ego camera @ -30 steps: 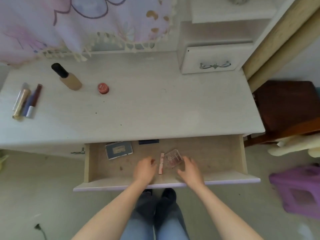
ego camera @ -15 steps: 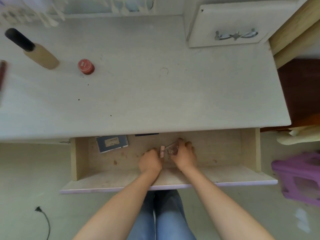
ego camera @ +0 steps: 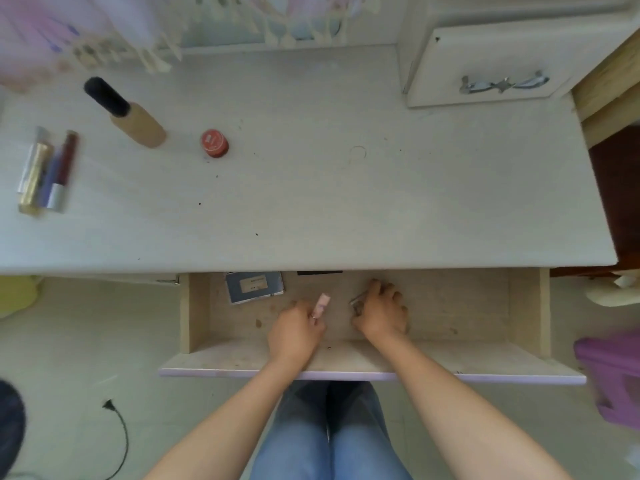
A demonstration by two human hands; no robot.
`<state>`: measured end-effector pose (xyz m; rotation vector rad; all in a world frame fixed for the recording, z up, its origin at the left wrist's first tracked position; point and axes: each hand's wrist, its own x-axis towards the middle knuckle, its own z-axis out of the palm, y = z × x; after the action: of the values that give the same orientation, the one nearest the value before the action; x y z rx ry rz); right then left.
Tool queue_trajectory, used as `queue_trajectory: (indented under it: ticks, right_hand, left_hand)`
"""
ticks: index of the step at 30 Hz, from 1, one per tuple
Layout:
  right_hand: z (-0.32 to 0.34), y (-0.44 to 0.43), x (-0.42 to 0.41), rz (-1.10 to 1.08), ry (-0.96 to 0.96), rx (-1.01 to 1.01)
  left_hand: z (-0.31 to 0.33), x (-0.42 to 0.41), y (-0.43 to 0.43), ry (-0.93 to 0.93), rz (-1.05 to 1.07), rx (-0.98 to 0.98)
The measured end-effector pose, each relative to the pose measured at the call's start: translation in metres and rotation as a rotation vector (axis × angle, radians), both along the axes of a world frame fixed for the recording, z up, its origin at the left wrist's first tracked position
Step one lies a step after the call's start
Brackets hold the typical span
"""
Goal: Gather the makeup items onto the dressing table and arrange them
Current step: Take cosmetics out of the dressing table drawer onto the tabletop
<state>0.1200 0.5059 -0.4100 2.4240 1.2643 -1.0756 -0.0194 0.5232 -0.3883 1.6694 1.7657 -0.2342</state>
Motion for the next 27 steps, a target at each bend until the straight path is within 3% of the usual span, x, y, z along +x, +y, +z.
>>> queue_trajectory:
  ticks: [9,21,27]
  right_hand:
    - [0.085,-0.025,0.013,0.11,0.123,0.358]
    - [0.209,0.019,0.023,0.25,0.049,0.737]
    - [0.238,0.029,0.007,0.394,-0.017,0.802]
  left_hand:
    - [0.055,-0.027,-0.016,-0.128,0.21,0.166]
    - [0.16,-0.061,0.024,-0.342,0.387,0.529]
    - [0.18,-0.086,0.032,-0.298,0.487,0.616]
